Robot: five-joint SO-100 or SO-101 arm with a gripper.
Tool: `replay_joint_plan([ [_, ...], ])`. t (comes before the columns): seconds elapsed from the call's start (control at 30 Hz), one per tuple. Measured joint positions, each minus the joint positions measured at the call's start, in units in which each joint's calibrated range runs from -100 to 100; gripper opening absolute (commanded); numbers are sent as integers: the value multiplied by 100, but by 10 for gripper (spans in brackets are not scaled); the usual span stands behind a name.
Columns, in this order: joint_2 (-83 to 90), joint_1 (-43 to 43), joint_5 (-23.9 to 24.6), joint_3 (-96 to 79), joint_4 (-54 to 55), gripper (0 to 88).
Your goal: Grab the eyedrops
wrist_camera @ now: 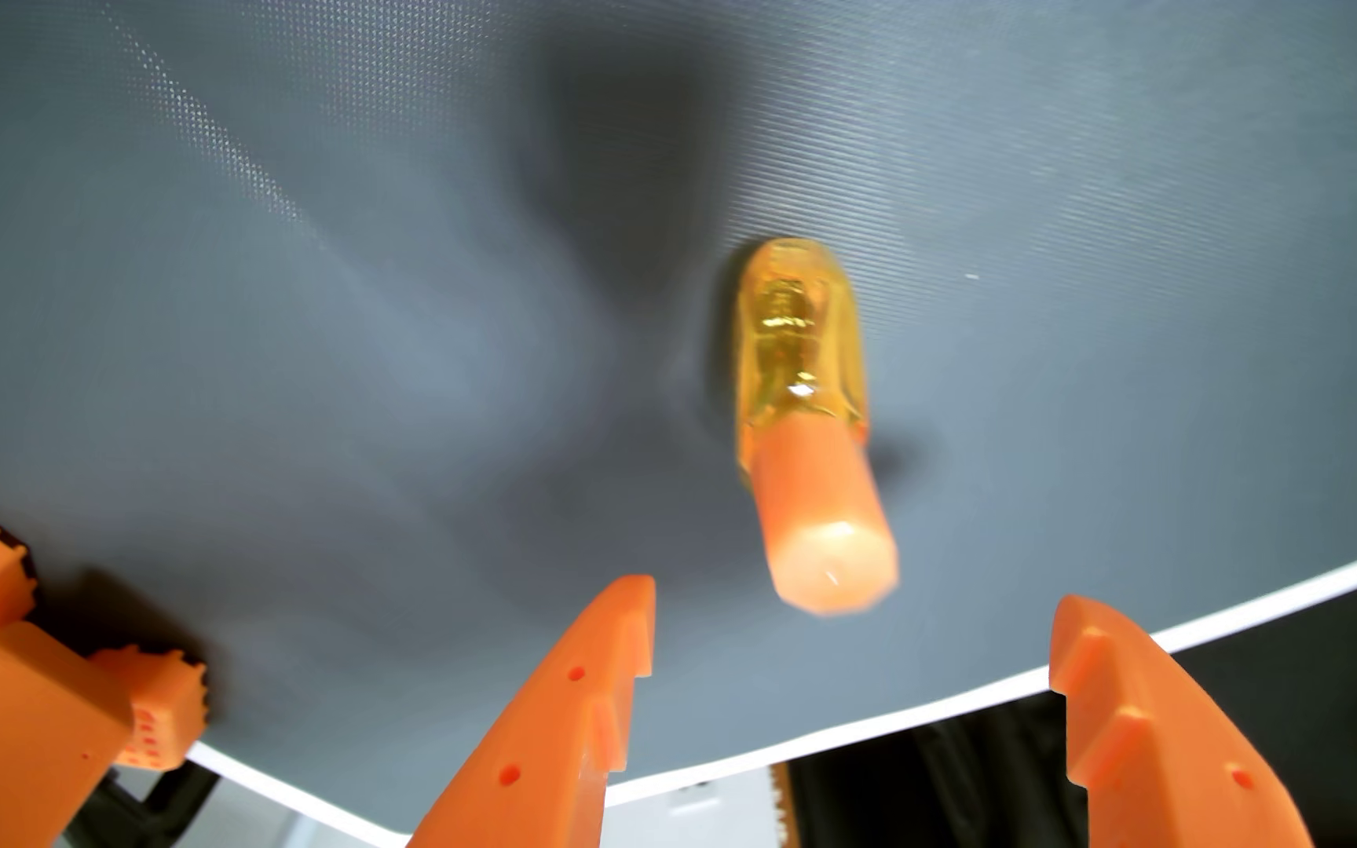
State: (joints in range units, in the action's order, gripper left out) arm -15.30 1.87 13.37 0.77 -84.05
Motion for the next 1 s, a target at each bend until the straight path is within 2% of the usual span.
replay_joint_plan([
  [0.4,-153,-75,298,-54,35,278],
  [1.0,-153,-225,340,-1174,1299,274],
])
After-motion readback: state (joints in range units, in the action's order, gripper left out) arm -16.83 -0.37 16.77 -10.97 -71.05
